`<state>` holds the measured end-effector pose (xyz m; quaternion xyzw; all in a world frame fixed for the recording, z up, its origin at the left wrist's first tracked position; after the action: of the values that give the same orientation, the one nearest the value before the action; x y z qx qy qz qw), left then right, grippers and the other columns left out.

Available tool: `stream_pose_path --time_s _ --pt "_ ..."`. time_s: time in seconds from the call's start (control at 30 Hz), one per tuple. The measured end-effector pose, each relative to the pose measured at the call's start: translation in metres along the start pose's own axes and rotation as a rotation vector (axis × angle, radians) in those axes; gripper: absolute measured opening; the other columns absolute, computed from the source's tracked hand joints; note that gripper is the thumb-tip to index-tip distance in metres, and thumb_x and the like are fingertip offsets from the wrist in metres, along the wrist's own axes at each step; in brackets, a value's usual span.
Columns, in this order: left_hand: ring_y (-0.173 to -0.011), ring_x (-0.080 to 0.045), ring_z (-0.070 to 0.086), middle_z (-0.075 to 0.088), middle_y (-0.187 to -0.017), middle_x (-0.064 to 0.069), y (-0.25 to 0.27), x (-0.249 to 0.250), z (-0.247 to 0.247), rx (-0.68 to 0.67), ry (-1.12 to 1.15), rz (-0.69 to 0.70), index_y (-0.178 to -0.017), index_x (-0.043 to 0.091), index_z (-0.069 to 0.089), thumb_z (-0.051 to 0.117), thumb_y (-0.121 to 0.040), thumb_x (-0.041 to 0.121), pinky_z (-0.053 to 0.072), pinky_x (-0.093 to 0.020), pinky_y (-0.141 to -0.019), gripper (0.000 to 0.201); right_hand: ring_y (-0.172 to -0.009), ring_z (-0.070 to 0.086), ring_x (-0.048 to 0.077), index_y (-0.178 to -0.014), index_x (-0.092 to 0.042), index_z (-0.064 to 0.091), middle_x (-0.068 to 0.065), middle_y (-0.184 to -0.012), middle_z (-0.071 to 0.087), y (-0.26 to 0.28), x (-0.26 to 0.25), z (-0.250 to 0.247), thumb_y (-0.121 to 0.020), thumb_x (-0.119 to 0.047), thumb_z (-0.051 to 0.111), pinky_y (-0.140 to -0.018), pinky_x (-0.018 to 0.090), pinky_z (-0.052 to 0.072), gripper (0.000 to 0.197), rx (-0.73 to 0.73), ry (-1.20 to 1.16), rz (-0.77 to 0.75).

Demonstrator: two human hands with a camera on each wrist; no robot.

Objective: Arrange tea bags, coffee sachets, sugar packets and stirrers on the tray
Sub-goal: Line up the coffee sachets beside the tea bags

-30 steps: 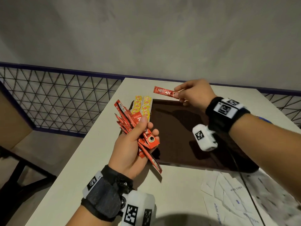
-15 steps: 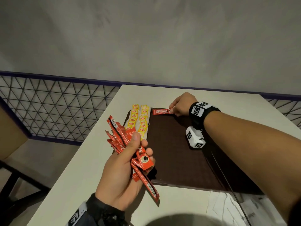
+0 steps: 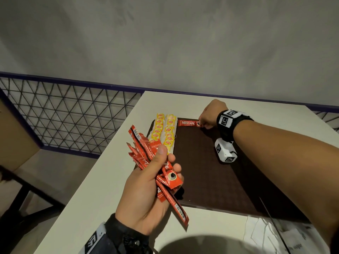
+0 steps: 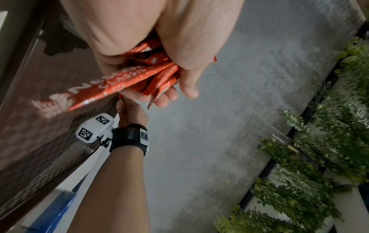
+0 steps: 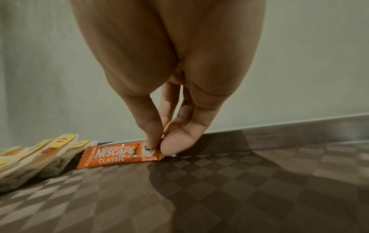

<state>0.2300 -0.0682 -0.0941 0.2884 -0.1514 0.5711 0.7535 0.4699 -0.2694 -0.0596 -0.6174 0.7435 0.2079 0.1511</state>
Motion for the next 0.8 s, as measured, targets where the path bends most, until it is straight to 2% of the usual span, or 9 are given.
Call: stream_pose_path --time_s 0.07,0.2,0.33,0.43,0.5,0.6,0.67,0.7,0.8 --pt "-0.059 -0.017 0.067 0.068 -0.076 -0.004 -0.004 0.0 -0.002 -0.016 0.012 0.002 -0.102 0.008 0.071 0.089 -0.061 0.037 0.058 -0.033 -0.053 0.054 -0.075 0.08 0.022 -0.092 -0.002 0.083 0.008 -0.077 0.08 0.001 0.001 -0.001 -0.075 -0.018 0.089 -0.082 0.04 0.066 0.024 0.004 -0.008 0.01" --pt "-0.06 -0.018 0.066 0.067 -0.079 -0.005 -0.001 0.004 -0.001 0.003 0.013 0.034 -0.095 0.008 0.072 0.08 -0.066 0.035 0.057 -0.033 -0.055 0.04 -0.084 0.08 0.025 -0.098 -0.003 0.083 0.01 -0.088 0.081 0.009 -0.001 -0.012 -0.079 -0.022 0.083 -0.085 0.042 0.064 0.027 0.034 0.034 -0.027" --pt "-0.07 -0.02 0.063 0.065 -0.09 -0.01 0.013 0.006 0.005 -0.031 0.023 0.058 -0.106 0.006 0.068 0.074 -0.086 0.028 0.052 -0.036 -0.074 0.03 -0.075 0.074 0.025 -0.102 -0.003 0.077 0.016 -0.098 0.078 0.034 -0.017 -0.035 -0.082 -0.013 0.075 -0.065 0.035 0.063 0.022 0.054 -0.123 -0.081" --pt "-0.069 -0.022 0.065 0.065 -0.092 -0.012 0.014 0.006 0.002 0.008 0.022 0.048 -0.11 0.004 0.067 0.074 -0.087 0.027 0.054 -0.036 -0.07 0.034 -0.076 0.075 0.027 -0.092 -0.007 0.077 0.015 -0.096 0.078 0.077 -0.046 -0.053 -0.087 -0.012 0.071 -0.073 0.037 0.064 0.009 0.06 -0.212 -0.196" --pt "-0.071 -0.022 0.065 0.064 -0.09 -0.012 0.014 0.004 0.002 0.013 0.017 0.027 -0.113 0.0 0.066 0.077 -0.085 0.025 0.056 -0.035 -0.067 0.038 -0.07 0.071 0.021 -0.089 -0.009 0.078 0.012 -0.092 0.078 0.112 -0.061 -0.059 -0.088 -0.011 0.069 -0.07 0.036 0.063 0.009 0.034 -0.277 -0.26" --pt "-0.072 -0.022 0.066 0.063 -0.087 -0.011 0.015 0.004 -0.001 0.041 -0.002 0.033 -0.119 0.001 0.067 0.078 -0.084 0.019 0.053 -0.037 -0.069 0.041 -0.063 0.066 0.017 -0.091 -0.007 0.077 0.003 -0.073 0.075 0.165 -0.073 -0.052 -0.089 -0.005 0.068 -0.069 0.038 0.059 0.009 -0.076 -0.335 -0.351" --pt "-0.073 -0.02 0.066 0.066 -0.088 -0.01 0.015 0.006 -0.001 0.041 -0.026 0.055 -0.124 0.002 0.067 0.079 -0.084 0.019 0.053 -0.036 -0.068 0.045 -0.061 0.064 0.015 -0.096 -0.004 0.076 0.003 -0.069 0.071 0.201 -0.078 -0.035 -0.09 -0.003 0.072 -0.068 0.037 0.057 0.008 -0.22 -0.395 -0.404" --pt "-0.074 -0.019 0.067 0.069 -0.092 -0.01 0.016 0.006 0.002 0.023 -0.027 0.061 -0.129 0.002 0.066 0.077 -0.087 0.018 0.054 -0.035 -0.066 0.047 -0.062 0.064 0.016 -0.099 -0.004 0.076 0.009 -0.071 0.07 0.219 -0.08 -0.026 -0.089 -0.006 0.077 -0.067 0.035 0.057 0.011 -0.292 -0.426 -0.425" --pt "-0.092 -0.02 0.074 0.072 -0.126 -0.015 0.023 0.002 0.02 -0.08 -0.014 0.03 -0.137 0.006 0.064 0.057 -0.103 0.011 0.058 -0.03 -0.063 0.035 -0.069 0.065 0.021 -0.105 -0.007 0.074 0.026 -0.087 0.071 0.257 -0.081 -0.006 -0.083 -0.018 0.087 -0.07 0.036 0.06 0.028 -0.416 -0.482 -0.462"
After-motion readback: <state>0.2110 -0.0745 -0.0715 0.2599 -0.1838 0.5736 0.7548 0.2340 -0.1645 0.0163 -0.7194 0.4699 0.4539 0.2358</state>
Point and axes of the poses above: each hand's wrist, its own y-axis away from the middle knuckle, its own z-axis out of the palm, x = y × z, the point moved 10 cm from there along -y, towards the middle knuckle
